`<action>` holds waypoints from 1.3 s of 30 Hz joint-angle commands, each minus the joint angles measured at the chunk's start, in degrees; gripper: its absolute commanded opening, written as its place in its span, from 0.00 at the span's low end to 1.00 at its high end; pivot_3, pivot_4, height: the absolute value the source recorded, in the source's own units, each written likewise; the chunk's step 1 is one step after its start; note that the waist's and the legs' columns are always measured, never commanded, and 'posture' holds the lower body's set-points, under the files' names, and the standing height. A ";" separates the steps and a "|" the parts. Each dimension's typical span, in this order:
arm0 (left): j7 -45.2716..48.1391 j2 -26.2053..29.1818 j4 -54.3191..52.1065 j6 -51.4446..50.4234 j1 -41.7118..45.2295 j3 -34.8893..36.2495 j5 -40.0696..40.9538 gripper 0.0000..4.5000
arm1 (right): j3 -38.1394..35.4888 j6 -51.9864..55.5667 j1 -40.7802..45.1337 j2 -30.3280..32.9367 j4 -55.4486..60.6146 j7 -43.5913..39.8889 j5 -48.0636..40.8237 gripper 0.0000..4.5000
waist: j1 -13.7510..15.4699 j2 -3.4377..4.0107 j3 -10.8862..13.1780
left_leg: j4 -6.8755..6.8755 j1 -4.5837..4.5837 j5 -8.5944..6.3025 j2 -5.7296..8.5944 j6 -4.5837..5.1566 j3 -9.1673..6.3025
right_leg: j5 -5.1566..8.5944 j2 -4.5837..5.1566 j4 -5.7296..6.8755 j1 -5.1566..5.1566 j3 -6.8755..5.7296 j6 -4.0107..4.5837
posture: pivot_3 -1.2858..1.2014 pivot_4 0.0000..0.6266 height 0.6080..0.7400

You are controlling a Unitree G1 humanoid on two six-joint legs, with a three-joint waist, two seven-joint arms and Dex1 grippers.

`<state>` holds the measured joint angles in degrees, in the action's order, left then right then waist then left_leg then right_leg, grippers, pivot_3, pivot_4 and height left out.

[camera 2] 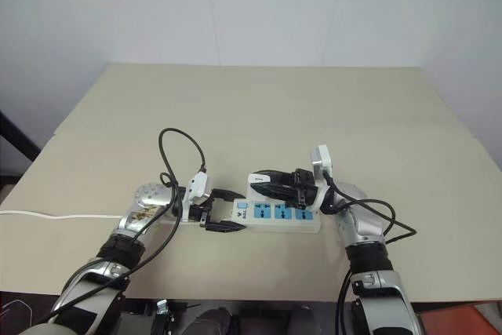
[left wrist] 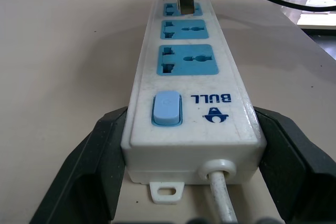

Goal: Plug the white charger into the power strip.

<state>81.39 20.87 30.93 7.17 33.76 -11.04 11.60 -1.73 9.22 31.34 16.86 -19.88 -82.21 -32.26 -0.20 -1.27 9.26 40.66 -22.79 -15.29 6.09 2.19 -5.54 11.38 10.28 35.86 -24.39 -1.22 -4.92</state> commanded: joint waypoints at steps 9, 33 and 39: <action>-0.31 -0.23 -0.31 0.24 -0.58 -1.22 -0.94 0.72 | 0.22 -4.14 2.25 0.91 -4.12 -2.48 2.27 0.25 | -0.03 0.01 0.00 | 0.00 0.01 0.00 0.00 0.00 0.00 | 0.00 0.00 0.01 0.00 0.01 0.00 | 0.52 0.24 1.00; -0.29 -0.53 0.29 0.38 -0.25 -1.34 -0.95 0.72 | 0.03 -8.84 1.81 1.55 -9.38 -2.77 5.22 0.25 | 0.01 0.01 0.00 | 0.00 0.02 0.00 0.01 0.00 0.00 | 0.00 0.00 -0.01 0.00 0.04 0.00 | 0.52 0.24 1.00; -0.18 -0.42 0.28 0.54 -0.40 -1.30 -0.95 0.72 | 0.07 -10.50 0.92 1.75 -9.85 -3.21 5.87 0.25 | 0.05 0.01 0.00 | 0.00 0.02 0.00 0.01 0.00 0.00 | 0.00 0.00 -0.02 0.01 0.03 0.00 | 0.52 0.24 1.00</action>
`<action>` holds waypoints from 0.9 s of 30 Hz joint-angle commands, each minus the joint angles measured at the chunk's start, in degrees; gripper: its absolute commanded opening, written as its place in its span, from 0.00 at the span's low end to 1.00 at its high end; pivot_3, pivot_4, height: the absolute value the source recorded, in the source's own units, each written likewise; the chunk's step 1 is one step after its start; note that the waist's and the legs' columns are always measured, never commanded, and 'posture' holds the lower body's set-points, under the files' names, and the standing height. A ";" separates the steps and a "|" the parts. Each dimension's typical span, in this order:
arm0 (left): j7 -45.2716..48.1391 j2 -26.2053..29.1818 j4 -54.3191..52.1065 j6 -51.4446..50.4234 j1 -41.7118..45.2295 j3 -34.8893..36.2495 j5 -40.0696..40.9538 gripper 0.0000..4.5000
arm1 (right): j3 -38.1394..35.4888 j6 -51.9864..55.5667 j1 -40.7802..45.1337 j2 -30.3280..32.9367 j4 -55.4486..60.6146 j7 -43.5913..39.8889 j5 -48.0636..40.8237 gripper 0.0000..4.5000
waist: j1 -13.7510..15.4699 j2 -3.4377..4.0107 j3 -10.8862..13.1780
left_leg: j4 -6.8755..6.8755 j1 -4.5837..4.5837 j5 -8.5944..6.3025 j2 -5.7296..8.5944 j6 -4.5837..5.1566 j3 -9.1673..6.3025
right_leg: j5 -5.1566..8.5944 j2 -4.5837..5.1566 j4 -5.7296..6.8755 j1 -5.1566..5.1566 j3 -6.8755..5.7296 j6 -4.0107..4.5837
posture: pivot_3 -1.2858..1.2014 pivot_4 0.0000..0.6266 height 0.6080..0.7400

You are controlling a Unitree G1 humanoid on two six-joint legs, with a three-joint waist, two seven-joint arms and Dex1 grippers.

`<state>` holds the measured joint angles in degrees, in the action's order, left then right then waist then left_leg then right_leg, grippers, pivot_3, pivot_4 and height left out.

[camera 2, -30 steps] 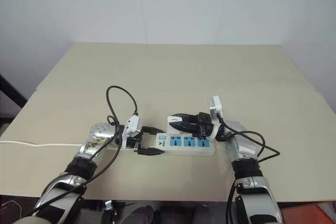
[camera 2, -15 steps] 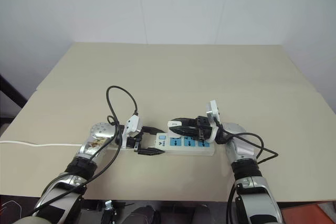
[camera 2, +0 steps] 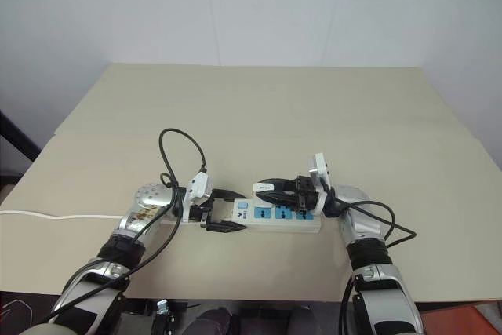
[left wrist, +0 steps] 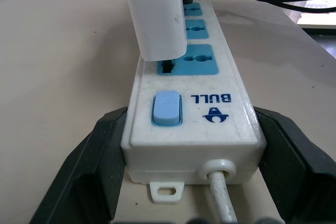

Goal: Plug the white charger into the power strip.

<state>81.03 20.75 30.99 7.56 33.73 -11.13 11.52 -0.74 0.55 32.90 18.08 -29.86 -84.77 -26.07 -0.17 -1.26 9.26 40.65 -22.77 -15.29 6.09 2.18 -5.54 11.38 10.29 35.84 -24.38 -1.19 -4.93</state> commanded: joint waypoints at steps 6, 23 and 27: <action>0.18 -0.34 0.29 0.23 -0.42 -1.19 -0.83 0.72 | -0.45 -2.97 -1.17 0.58 -0.10 -0.64 0.28 0.25 | 0.03 0.00 0.00 | 0.00 0.00 0.00 0.00 0.00 0.00 | 0.00 0.00 0.00 0.01 0.00 0.00 | 0.52 0.24 1.00; 0.51 -0.36 0.47 0.25 -0.39 -0.88 -0.40 0.72 | 2.42 -6.28 -2.55 0.56 -2.79 -0.65 3.27 0.25 | 0.02 0.01 -0.01 | -0.06 0.23 -0.01 0.00 0.01 0.00 | 0.01 0.00 -0.04 0.15 0.03 -0.01 | 0.52 0.24 1.00; 0.60 -0.41 0.80 0.32 -0.14 -0.80 -0.35 0.72 | 3.47 -7.41 -2.90 0.92 -3.79 -0.54 4.46 0.25 | 0.02 0.01 -0.01 | -0.20 0.46 -0.01 0.00 0.01 0.00 | 0.01 0.00 -0.08 0.22 0.07 -0.02 | 0.52 0.24 1.00</action>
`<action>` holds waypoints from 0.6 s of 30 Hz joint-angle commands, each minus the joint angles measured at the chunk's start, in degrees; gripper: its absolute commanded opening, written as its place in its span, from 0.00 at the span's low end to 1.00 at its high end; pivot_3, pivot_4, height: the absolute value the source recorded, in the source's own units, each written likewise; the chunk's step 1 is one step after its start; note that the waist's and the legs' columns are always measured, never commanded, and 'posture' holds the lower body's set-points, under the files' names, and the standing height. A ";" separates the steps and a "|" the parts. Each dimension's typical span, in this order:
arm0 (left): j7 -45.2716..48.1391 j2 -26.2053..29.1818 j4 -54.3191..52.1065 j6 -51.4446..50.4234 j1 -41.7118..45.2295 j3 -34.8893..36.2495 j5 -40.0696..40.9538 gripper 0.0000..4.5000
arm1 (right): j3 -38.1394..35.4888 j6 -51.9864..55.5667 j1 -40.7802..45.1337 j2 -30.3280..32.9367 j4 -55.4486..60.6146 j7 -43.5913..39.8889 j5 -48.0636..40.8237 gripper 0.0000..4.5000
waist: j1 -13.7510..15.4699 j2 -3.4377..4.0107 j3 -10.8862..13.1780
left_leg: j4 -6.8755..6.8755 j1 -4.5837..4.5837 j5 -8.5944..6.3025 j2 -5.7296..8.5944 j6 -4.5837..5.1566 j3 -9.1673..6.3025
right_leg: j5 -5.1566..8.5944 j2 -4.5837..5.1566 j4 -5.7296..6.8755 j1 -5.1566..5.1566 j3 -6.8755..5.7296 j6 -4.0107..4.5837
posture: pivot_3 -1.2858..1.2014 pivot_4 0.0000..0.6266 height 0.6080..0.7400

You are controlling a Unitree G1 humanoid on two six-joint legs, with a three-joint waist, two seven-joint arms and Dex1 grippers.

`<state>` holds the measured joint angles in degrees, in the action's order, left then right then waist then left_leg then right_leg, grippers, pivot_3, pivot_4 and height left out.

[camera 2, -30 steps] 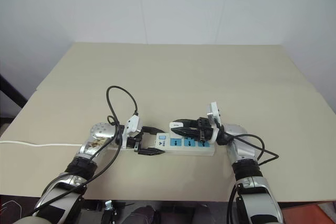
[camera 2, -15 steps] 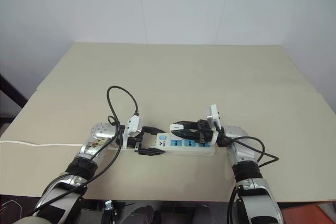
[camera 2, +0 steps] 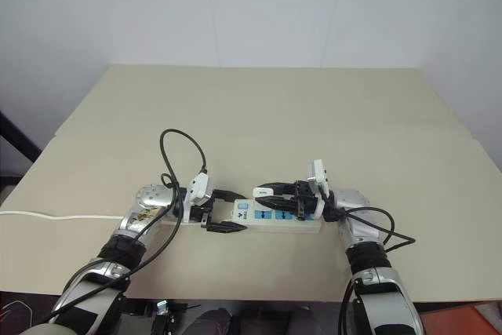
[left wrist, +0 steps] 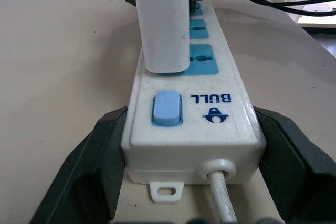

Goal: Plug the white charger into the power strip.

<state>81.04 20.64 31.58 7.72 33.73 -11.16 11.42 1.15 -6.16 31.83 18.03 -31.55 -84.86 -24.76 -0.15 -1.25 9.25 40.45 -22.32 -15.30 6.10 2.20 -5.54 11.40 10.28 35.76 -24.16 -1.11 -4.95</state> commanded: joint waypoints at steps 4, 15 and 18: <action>0.85 -0.26 0.21 0.09 -0.11 -0.80 -0.19 0.72 | 3.11 5.27 -0.96 1.94 -3.08 -0.86 3.12 0.25 | 0.03 0.01 -0.01 | -0.13 0.23 -0.02 -0.01 0.03 0.00 | 0.01 0.00 -0.02 0.04 0.03 -0.01 | 0.52 0.24 1.00; 0.68 -0.35 0.24 0.38 -0.14 -0.90 -0.45 0.72 | 3.74 0.76 -1.95 1.38 -3.89 1.52 4.93 0.25 | 0.05 0.06 -0.16 | -0.26 0.37 -0.09 -0.01 0.15 0.02 | 0.01 -0.02 -0.03 0.08 0.12 -0.01 | 0.52 0.24 1.00; 0.56 -0.38 0.27 0.54 -0.10 -0.88 -0.57 0.72 | 3.59 1.58 -1.74 1.38 -3.98 1.53 4.38 0.25 | 0.06 0.07 -0.18 | -0.27 0.40 -0.17 -0.01 0.29 0.01 | 0.01 -0.03 -0.03 0.08 0.13 -0.01 | 0.52 0.24 1.00</action>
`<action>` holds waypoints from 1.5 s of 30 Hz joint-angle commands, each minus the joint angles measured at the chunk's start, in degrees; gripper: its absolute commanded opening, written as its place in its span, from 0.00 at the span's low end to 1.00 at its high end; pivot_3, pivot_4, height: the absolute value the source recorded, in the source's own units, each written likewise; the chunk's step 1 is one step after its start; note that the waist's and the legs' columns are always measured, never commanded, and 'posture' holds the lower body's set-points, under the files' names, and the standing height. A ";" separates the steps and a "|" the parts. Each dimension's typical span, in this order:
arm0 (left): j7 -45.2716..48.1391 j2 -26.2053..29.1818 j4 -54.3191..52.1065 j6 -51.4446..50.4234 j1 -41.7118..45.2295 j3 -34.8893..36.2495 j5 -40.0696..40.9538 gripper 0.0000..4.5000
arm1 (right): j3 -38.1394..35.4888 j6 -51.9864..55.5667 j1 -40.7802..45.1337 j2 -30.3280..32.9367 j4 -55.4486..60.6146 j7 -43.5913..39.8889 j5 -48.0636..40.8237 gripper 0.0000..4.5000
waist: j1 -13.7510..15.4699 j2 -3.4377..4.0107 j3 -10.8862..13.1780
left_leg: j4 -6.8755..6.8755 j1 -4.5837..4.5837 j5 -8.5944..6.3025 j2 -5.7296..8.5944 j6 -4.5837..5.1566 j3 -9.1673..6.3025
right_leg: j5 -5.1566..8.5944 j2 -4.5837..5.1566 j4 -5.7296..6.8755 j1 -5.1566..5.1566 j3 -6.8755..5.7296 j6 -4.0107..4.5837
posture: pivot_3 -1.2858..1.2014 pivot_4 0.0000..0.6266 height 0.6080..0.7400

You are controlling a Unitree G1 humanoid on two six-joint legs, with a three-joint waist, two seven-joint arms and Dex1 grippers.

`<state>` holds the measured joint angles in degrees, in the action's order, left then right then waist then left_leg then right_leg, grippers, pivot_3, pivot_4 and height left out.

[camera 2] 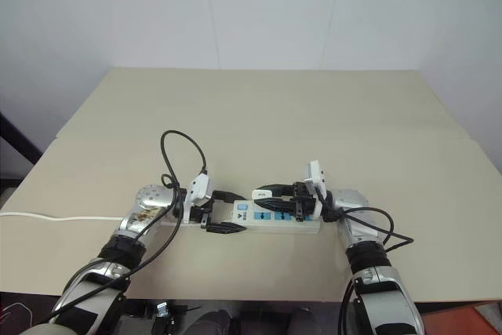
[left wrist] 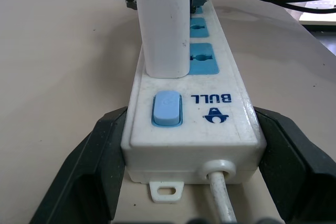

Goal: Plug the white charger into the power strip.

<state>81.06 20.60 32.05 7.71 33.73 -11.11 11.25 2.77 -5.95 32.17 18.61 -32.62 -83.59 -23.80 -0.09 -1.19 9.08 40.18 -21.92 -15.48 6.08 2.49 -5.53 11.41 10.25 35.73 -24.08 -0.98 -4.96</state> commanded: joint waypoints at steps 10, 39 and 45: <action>0.29 -0.34 0.32 1.19 0.15 -0.83 -0.70 0.72 | 0.59 -0.10 -1.82 0.43 -2.31 -0.70 2.12 0.72 | 0.00 -0.09 -0.08 | -0.03 0.05 -0.01 -0.02 0.02 0.00 | 0.00 -0.03 -0.03 0.02 0.03 0.01 | 0.52 0.24 1.00; 3.47 21.57 -31.33 -20.90 -16.87 12.26 14.35 0.99 | -11.40 15.47 -10.73 27.62 26.56 1.37 -3.24 1.00 | -0.70 0.34 0.27 | -0.53 -0.34 0.09 -0.12 -0.15 0.04 | 0.20 -0.09 0.03 -0.43 0.13 0.27 | 0.52 0.24 1.00; 0.41 25.55 -33.52 -22.85 -22.92 16.34 15.58 0.99 | -13.36 18.77 -13.17 35.61 33.16 3.01 -3.06 1.00 | -0.59 0.38 0.37 | -0.53 -0.22 0.08 -0.18 -0.13 0.05 | 0.25 -0.10 -0.02 -0.23 0.13 0.28 | 0.52 0.24 1.00</action>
<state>82.07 44.98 0.64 -14.49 10.93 2.89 25.12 -8.58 12.56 19.29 53.01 -2.00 -80.90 -26.01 -0.69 -0.81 9.45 39.65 -22.13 -15.40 5.91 2.36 -5.48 11.67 10.15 35.71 -24.29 -0.85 -4.69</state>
